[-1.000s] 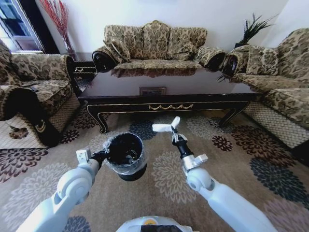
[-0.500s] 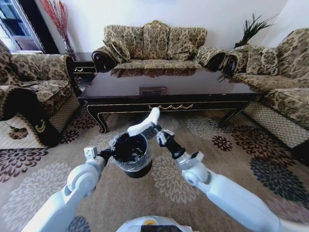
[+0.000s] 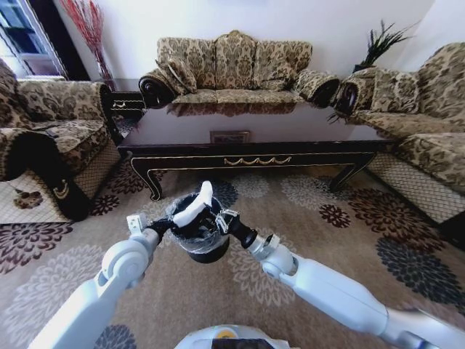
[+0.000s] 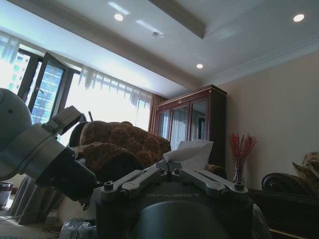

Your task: Move to the front of the table and pick up the trash from the floor, then place it into the trash bin.

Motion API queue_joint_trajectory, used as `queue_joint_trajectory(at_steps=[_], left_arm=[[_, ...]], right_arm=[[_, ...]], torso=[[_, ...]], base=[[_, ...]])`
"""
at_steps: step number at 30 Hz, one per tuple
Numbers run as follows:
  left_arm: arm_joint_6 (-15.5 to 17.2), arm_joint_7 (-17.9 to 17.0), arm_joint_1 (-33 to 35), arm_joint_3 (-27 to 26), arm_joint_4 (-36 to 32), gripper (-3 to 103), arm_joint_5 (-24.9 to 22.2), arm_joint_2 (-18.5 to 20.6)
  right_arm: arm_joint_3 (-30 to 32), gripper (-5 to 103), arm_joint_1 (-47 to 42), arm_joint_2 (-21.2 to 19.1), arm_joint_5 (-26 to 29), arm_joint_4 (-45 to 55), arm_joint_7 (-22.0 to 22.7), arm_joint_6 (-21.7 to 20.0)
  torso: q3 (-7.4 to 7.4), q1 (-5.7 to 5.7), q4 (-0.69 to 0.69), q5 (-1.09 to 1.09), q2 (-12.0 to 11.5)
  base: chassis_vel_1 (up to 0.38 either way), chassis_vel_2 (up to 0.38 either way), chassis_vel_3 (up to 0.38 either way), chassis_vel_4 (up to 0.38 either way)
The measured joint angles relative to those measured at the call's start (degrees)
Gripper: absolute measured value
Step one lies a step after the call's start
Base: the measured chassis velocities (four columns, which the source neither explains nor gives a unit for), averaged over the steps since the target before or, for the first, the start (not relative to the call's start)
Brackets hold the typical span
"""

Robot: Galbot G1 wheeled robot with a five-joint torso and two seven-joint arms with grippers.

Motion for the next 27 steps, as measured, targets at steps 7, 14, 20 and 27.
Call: queue_joint_trajectory(at_steps=[7,14,20,27], left_arm=[[0.1,-0.2,0.6,-0.6,-0.4,4,0.2,0.4],[0.1,-0.2,1.1,-0.9,-0.2,4,0.6,0.7],[0.1,-0.1,1.4,-1.1,0.4,4,1.1,0.9],[0.0,-0.1,1.8,-1.7,0.6,4,1.3,0.9]], right_arm=[[0.0,25,-0.8,-0.2,-0.1,-0.3,0.0,0.0],[0.7,46,-1.0,-1.3,0.1,0.8,-0.1,-0.1],[2.5,73,-1.8,-3.2,0.6,2.7,-0.7,0.0],[5.9,95,-5.1,-5.0,1.0,4.6,-0.9,0.3]], torso=[[0.0,0.0,0.03,0.0,0.0],[0.0,0.0,0.02,-0.01,0.0],[0.0,0.0,0.03,-0.01,0.0],[0.0,0.0,0.03,-0.01,0.0]], base=[[0.0,0.0,0.0,0.0],[0.0,0.0,0.0,0.0],[0.0,0.0,0.0,0.0],[0.0,0.0,0.0,0.0]])
